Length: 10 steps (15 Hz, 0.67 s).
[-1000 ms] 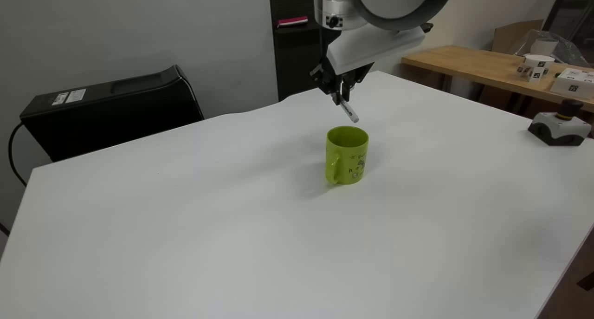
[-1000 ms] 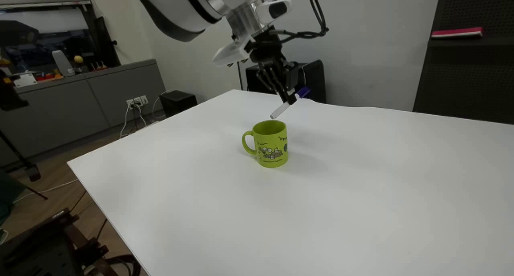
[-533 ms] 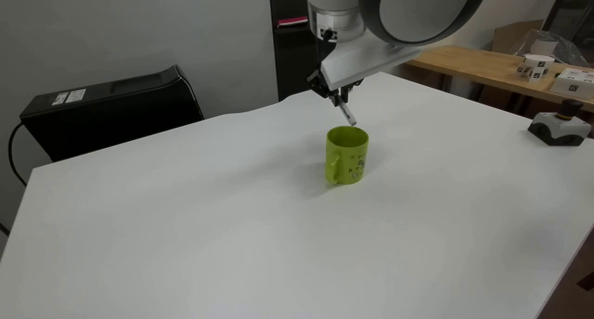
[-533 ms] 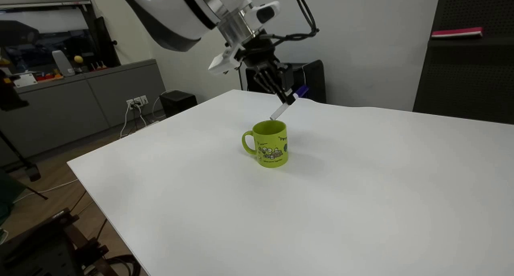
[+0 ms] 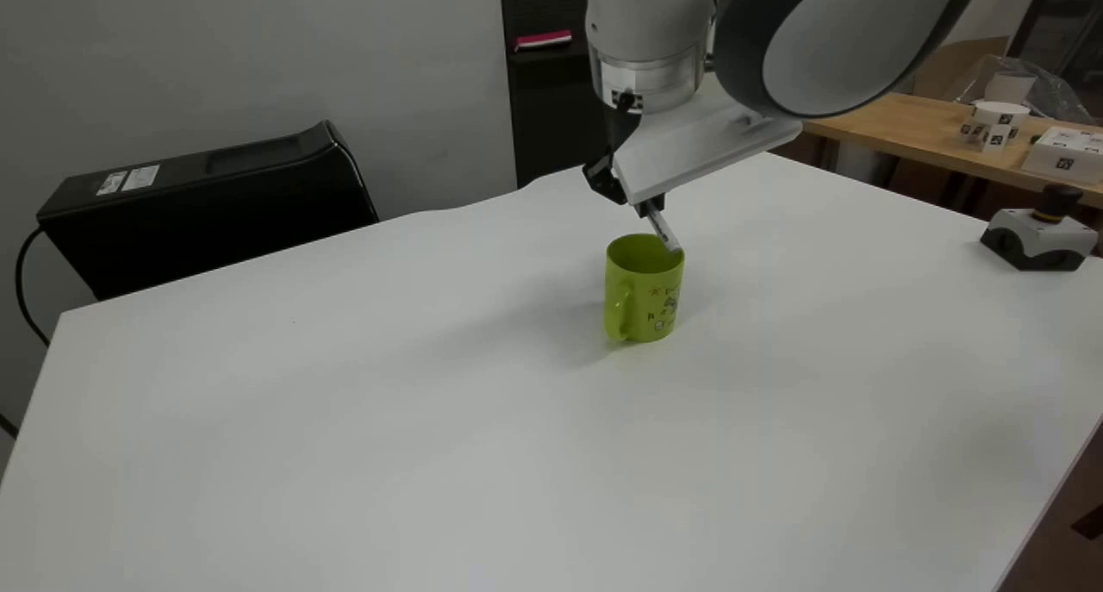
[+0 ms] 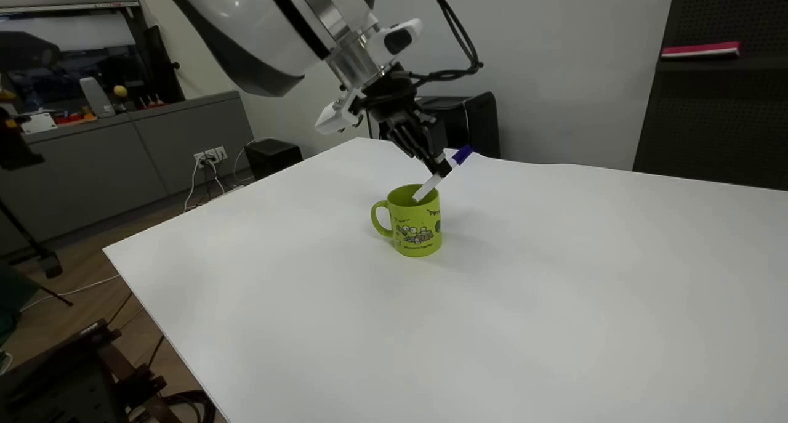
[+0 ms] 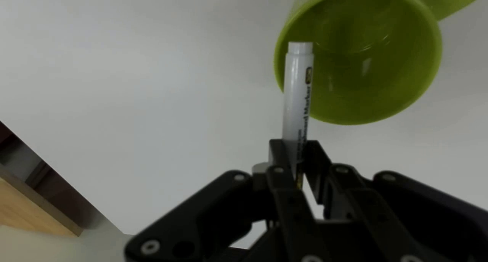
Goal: Pick up the marker and put it in the white cup
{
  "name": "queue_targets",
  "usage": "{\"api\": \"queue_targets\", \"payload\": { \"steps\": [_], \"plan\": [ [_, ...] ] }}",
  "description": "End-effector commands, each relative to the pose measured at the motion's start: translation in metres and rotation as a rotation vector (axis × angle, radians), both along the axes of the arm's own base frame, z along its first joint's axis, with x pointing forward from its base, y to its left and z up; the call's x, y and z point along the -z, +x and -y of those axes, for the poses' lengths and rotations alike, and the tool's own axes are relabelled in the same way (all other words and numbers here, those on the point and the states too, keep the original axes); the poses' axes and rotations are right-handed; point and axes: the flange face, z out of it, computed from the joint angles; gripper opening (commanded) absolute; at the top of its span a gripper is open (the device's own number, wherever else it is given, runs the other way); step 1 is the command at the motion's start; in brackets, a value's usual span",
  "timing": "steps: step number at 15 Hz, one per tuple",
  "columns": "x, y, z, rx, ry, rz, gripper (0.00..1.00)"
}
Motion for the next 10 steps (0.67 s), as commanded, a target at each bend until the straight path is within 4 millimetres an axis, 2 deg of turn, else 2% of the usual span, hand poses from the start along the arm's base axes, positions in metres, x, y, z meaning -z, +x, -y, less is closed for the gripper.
{"api": "queue_targets", "payload": {
  "steps": [1, 10],
  "plan": [
    [0.007, -0.010, -0.003, 0.021, 0.002, 0.008, 0.04],
    [0.019, -0.016, -0.015, 0.022, -0.028, 0.045, 0.04]
  ]
}}
